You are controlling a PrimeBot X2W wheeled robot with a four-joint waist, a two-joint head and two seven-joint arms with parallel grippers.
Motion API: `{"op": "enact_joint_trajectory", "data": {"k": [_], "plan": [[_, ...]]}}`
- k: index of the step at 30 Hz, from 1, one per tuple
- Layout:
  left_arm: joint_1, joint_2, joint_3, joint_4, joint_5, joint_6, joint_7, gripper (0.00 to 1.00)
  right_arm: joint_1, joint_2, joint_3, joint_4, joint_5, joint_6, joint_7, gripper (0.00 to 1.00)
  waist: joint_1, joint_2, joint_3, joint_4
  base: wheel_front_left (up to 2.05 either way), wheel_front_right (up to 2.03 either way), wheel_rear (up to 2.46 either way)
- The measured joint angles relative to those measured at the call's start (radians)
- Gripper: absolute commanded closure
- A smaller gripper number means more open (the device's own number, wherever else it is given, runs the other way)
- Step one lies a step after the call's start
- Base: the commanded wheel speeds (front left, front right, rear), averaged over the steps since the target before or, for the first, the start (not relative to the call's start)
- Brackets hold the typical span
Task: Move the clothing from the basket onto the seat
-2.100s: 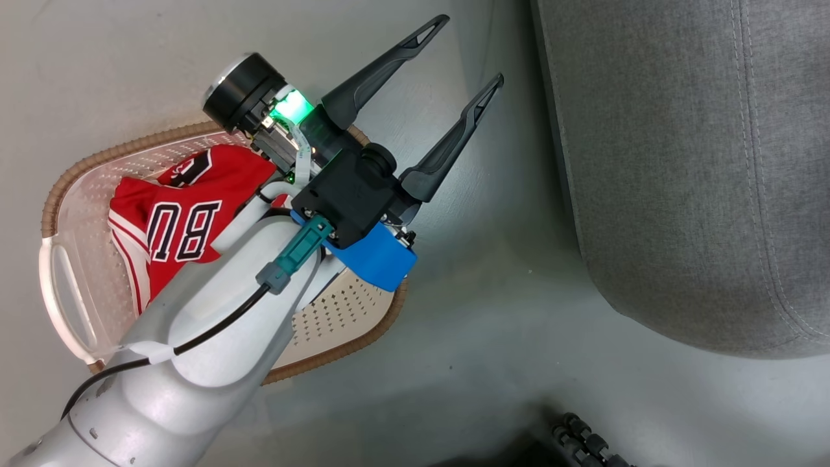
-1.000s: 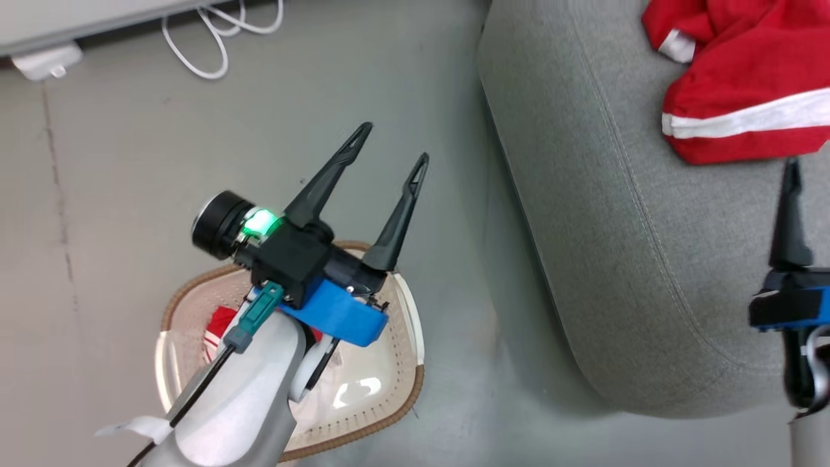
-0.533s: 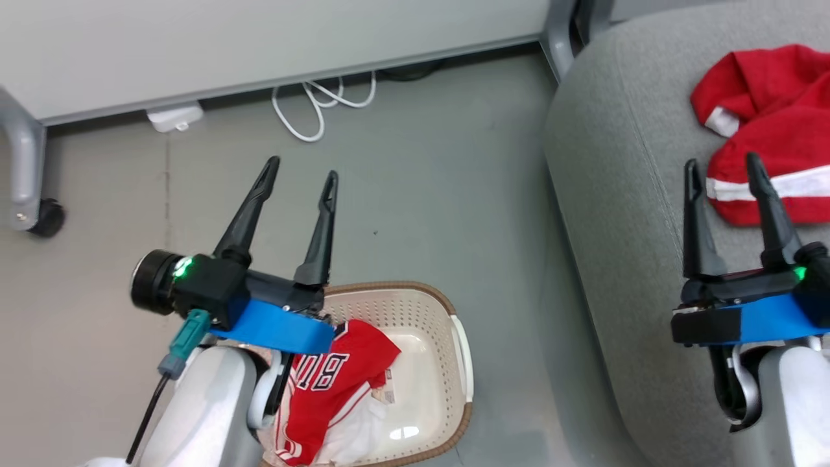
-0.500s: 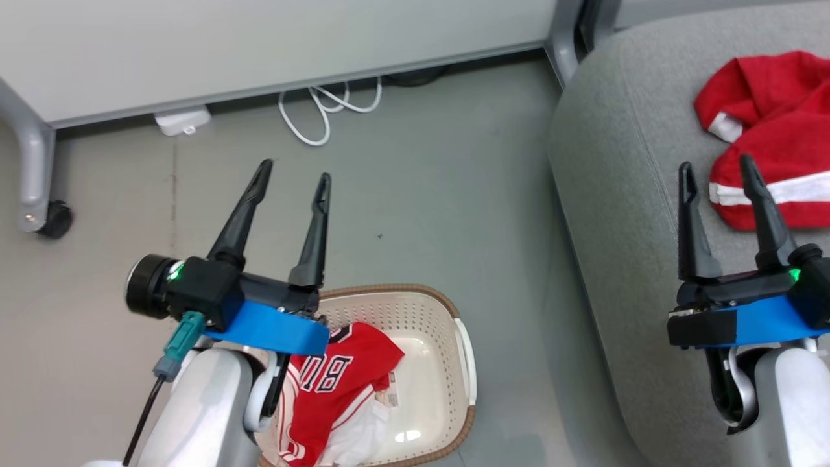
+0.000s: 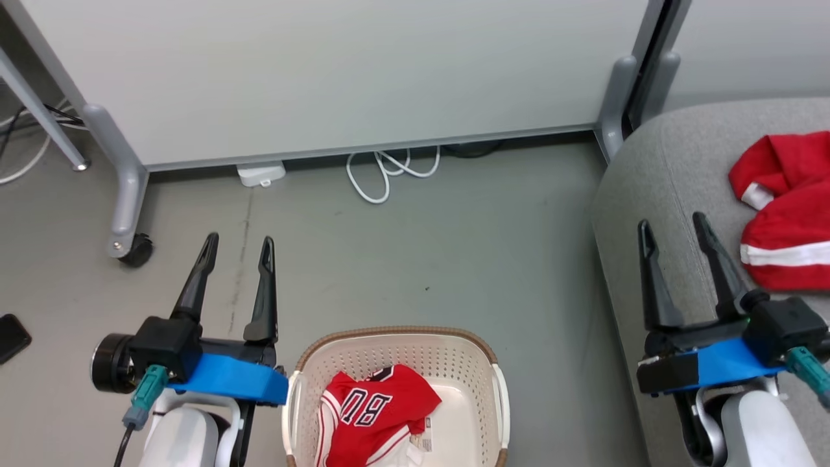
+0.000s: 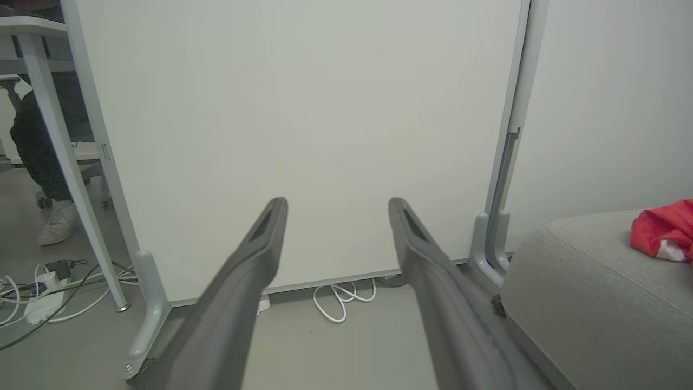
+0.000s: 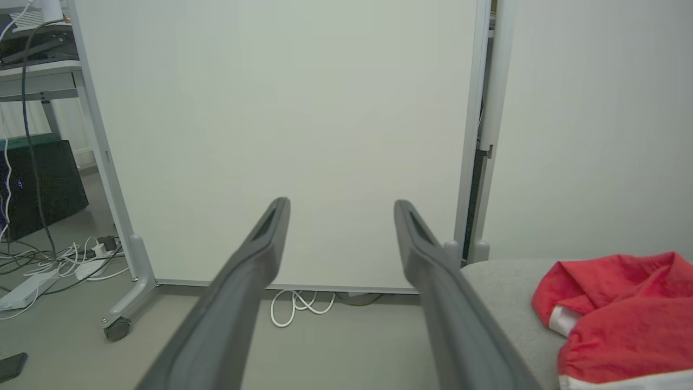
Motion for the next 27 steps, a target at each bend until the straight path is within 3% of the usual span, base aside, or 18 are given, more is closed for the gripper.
{"op": "enact_joint_trajectory", "data": {"k": [13, 27], "plan": [[0.09, -0.022, 0.016, 0.019, 0.021, -0.021, 0.0, 0.0, 0.094, 0.009, -0.004, 0.029, -0.007, 0.0, 0.0, 0.0, 0.0, 0.0, -0.082, 0.039, 0.0, 0.0, 0.0], [0.1, -0.034, 0.015, 0.024, 0.029, -0.025, 0.0, 0.0, 0.118, 0.009, -0.022, 0.035, 0.005, 0.0, 0.0, 0.0, 0.0001, 0.0, -0.088, 0.035, 0.0, 0.0, 0.0]]}}
